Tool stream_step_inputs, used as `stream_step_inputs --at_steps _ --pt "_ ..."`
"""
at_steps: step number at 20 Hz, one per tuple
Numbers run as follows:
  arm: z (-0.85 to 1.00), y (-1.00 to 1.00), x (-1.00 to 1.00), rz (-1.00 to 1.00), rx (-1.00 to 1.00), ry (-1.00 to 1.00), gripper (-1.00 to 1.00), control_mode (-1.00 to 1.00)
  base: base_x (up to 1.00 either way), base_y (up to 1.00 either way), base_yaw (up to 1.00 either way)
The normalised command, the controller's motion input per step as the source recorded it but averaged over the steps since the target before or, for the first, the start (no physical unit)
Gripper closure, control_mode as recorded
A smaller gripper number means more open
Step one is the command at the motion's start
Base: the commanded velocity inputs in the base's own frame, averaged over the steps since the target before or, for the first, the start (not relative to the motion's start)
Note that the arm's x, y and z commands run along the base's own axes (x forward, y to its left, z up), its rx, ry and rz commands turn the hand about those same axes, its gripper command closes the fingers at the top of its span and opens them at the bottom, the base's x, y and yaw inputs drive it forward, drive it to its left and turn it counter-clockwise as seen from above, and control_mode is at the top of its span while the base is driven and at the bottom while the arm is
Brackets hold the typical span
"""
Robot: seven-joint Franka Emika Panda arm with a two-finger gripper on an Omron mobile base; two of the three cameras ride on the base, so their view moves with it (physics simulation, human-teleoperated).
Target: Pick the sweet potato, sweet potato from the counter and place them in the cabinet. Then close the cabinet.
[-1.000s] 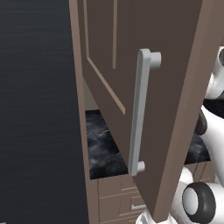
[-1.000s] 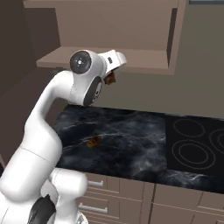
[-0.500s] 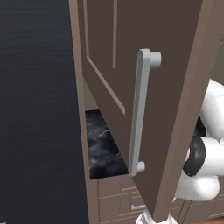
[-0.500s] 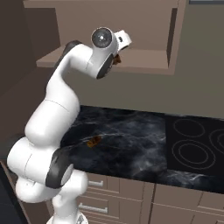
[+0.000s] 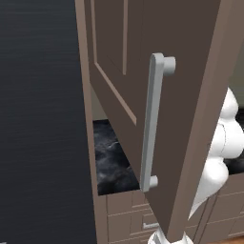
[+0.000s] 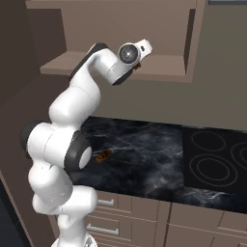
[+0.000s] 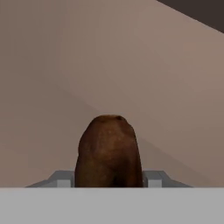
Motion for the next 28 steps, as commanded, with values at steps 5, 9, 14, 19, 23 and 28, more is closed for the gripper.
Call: stream_step_inputs --at_steps 5,9,14,19,23,28 --pt "0.0 -0.12 1.0 0.0 0.01 0.0 1.0 -1.0 0.0 0.0 0.0" --pt "0.0 -0.09 1.0 0.0 0.0 0.0 -1.0 -1.0 0.0 0.0 0.0" --pt "0.02 -0.49 0.14 0.0 0.04 -0.03 -1.0 -1.0 0.0 0.0 0.0" --pt "0.0 -0.24 -1.0 0.02 0.05 -0.05 -1.0 -1.0 0.0 0.0 0.0" --pt "-0.57 0.55 -1.0 0.09 0.0 -0.05 -1.0 -1.0 0.0 0.0 0.0" --pt "-0.35 0.98 -1.0 0.07 0.0 0.06 -1.0 -1.0 0.0 0.0 0.0"
